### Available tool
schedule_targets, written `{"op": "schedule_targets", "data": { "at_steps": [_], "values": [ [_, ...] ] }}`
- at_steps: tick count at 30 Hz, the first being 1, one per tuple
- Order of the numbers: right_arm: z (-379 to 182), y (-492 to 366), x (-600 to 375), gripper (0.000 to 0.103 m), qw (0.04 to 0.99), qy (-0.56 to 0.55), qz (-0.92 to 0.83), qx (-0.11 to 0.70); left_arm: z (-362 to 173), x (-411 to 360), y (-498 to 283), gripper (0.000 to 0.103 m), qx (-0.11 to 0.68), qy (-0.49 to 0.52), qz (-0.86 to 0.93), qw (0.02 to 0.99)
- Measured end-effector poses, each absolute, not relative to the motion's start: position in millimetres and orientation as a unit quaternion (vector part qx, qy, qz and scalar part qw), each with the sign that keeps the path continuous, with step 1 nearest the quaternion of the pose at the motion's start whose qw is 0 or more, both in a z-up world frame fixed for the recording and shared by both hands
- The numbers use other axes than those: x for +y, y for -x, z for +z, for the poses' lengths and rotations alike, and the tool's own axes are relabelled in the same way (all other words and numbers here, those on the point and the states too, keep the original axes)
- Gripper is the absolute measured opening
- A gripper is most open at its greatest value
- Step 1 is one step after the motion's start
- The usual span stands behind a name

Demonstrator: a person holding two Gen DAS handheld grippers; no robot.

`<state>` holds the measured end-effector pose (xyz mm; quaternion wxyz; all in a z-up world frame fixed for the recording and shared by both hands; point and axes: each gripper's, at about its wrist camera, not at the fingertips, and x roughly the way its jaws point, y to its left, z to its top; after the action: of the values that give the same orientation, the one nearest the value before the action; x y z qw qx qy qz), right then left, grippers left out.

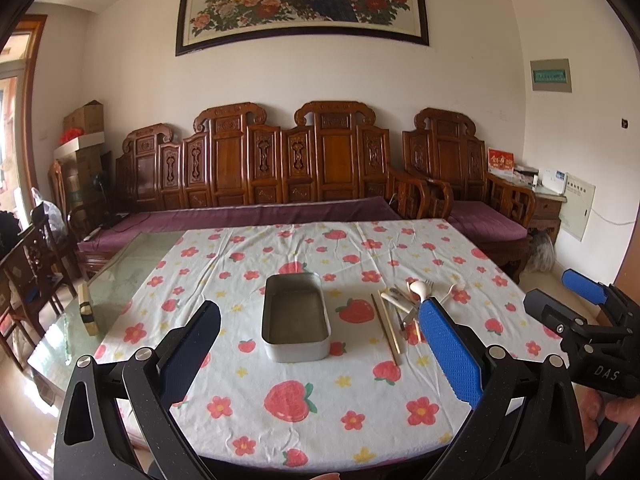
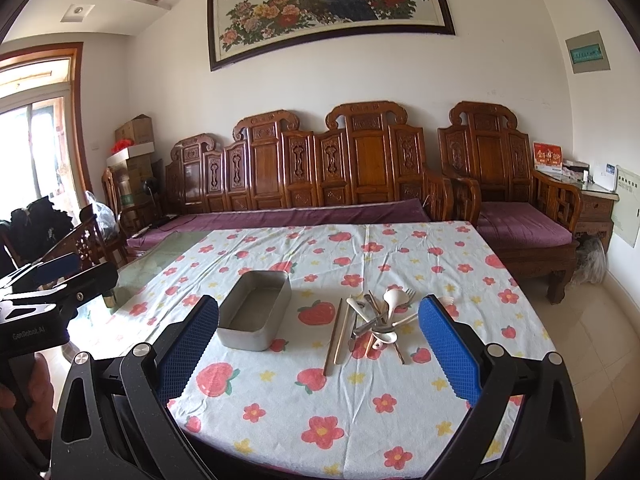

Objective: Organize utensils
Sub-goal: 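Reach the right gripper into the utensil pile and grasp the metal spoon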

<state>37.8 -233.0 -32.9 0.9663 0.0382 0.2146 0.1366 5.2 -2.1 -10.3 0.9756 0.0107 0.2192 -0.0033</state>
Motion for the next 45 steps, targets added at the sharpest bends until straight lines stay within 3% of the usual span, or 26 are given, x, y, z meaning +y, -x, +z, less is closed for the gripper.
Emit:
{"op": "schedule_targets", "data": {
  "at_steps": [10, 21, 30, 35, 45],
  "values": [
    [-68, -71, -239, 0.1, 0.958, -0.036, 0.136, 0.25, -39, -1, -35, 0.096, 0.266, -0.009, -0.023, 0.964],
    [-89, -118, -253, 0.094, 0.948, -0.023, 0.133, 0.288, -72, -17, -84, 0.096, 0.315, -0.026, -0.055, 0.947],
    [-118, -171, -264, 0.082, 0.936, 0.0, 0.135, 0.326, -97, -31, -128, 0.096, 0.346, -0.038, -0.085, 0.934],
    [-156, -217, -271, 0.071, 0.916, 0.017, 0.143, 0.375, -115, -39, -145, 0.096, 0.359, -0.036, -0.094, 0.928],
    [-228, -299, -270, 0.062, 0.873, -0.013, 0.151, 0.463, -142, -54, -171, 0.096, 0.382, -0.043, -0.11, 0.916]
  ]
}}
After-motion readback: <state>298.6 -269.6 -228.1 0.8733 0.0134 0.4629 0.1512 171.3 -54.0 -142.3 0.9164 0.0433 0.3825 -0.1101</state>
